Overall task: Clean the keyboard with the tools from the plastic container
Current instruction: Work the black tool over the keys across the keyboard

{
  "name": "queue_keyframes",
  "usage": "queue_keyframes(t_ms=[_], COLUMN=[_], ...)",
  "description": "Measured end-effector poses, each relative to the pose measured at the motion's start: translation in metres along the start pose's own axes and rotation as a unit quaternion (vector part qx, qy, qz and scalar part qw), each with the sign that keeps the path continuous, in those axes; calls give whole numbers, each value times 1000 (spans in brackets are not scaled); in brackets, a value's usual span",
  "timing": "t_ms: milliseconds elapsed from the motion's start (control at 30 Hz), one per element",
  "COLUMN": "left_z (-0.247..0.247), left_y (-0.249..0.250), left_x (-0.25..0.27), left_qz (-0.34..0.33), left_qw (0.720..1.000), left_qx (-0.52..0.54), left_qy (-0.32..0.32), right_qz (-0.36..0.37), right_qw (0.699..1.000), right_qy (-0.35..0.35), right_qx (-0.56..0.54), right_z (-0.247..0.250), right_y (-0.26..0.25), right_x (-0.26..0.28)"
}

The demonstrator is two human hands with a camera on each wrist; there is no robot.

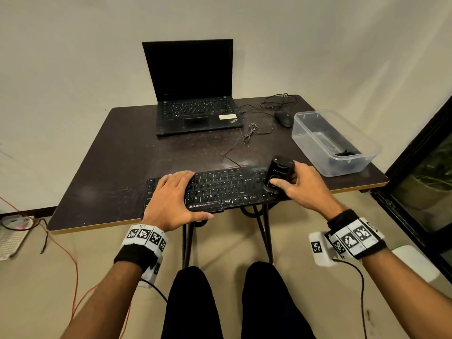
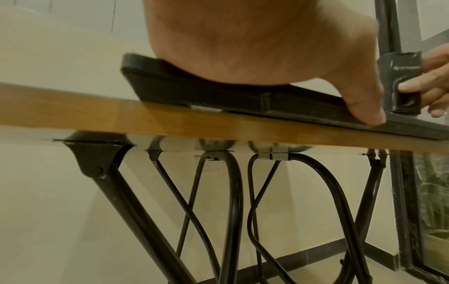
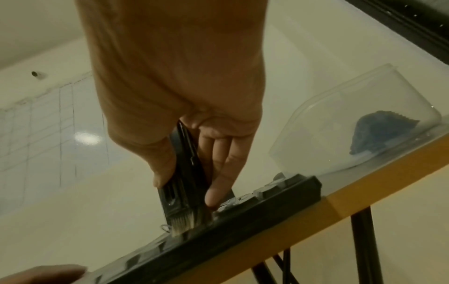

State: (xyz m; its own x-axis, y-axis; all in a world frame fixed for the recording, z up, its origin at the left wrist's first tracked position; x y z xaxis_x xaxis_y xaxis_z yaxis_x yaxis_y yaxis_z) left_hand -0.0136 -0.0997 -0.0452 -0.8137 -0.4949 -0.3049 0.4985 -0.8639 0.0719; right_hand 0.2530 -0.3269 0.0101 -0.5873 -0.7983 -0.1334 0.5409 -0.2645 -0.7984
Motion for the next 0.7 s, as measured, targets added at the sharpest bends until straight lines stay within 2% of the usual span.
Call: queue_keyframes(t_ms=[100, 267, 400, 467, 567, 700], left_z=[0, 1, 1, 2, 1, 1], left_y=[-1, 0, 0, 1, 1, 1], left_x=[0, 0, 1, 1, 0, 1], left_qz=[2, 3, 3, 2, 3, 1], left_qw=[1000, 1000, 1000, 1000, 1000, 1000], left_qx=[2, 2, 4, 3, 3, 2], left_qy=[-1, 0, 1, -1, 1, -1], right_qz=[32, 25, 79, 79, 53, 87], right_qw=[998, 1000, 996, 997, 995, 990], right_qy=[-52, 17, -37, -12, 64, 51], right_qx=[3, -3, -21, -19, -50, -101], right_z=[-13, -9, -32, -33, -33, -63], right_y=[-5, -3, -11, -8, -2, -11], right_x=[8, 3, 15, 15, 20, 47])
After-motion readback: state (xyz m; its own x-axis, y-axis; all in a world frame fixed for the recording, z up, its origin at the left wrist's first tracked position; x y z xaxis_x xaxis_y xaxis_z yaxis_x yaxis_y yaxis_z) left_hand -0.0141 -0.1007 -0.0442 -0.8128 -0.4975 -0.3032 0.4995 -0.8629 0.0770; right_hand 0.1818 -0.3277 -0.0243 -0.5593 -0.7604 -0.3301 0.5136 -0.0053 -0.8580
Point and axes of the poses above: each hand's wrist, its own x-axis away from the middle knuckle, its own z-axis out of the back of the hand, y = z × x, the point moved 3 cm from there along -x, towards the middle knuckle, and after that the axes turned 11 degrees about -x, right-handed, at the moved point
